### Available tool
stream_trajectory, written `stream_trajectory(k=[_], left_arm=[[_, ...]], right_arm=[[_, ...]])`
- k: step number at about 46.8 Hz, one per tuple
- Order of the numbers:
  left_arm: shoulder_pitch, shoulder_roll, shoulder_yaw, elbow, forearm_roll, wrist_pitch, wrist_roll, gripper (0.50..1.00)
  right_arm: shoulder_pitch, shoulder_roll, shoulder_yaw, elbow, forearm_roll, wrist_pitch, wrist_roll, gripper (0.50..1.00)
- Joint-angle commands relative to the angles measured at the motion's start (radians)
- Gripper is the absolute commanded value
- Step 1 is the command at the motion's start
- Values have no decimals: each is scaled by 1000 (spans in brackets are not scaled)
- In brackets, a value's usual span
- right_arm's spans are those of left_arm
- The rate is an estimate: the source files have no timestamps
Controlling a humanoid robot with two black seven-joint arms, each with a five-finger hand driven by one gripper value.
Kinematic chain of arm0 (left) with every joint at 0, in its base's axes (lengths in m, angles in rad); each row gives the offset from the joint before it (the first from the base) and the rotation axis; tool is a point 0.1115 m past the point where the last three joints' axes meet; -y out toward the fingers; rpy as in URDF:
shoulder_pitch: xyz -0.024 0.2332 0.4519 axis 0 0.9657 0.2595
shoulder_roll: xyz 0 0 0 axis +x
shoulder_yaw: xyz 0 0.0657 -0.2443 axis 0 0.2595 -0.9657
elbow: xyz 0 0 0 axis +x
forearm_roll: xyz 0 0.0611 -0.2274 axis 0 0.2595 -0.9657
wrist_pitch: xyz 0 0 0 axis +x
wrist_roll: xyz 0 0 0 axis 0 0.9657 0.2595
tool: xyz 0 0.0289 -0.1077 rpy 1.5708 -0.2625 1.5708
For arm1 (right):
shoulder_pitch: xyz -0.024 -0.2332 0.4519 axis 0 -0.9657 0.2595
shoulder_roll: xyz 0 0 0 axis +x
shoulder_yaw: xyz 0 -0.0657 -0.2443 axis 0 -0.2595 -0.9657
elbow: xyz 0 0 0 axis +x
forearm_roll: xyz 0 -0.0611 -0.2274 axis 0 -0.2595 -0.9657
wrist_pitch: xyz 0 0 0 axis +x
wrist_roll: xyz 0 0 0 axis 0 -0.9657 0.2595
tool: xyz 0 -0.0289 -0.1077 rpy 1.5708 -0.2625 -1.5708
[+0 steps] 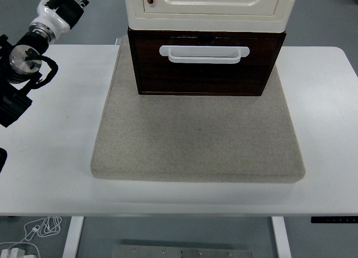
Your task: Open the drawer under the combination cabinet
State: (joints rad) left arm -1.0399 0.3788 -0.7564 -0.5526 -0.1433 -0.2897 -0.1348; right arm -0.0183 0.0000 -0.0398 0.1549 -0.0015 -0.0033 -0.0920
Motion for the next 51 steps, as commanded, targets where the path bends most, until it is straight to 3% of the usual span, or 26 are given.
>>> stream_trajectory(k=[1, 19, 27, 30, 51], left_arm=[[0, 44, 0, -53, 34, -17, 4, 1000], [93, 304, 68, -355, 126, -77, 3, 1000], [162, 425, 66, -457, 189, -183, -3, 1000], [188, 465, 68, -492, 209, -194, -5, 1000], [247, 623, 65, -676, 475, -321, -35, 1000]], right_arm=[[0, 0, 0, 0, 0, -1, 0, 928], [0, 0, 0, 0, 0, -1, 0, 928], [0, 0, 0, 0, 0, 0, 0, 928], [0, 0, 0, 0, 0, 0, 0, 928], [0, 0, 0, 0, 0, 0, 0, 928]])
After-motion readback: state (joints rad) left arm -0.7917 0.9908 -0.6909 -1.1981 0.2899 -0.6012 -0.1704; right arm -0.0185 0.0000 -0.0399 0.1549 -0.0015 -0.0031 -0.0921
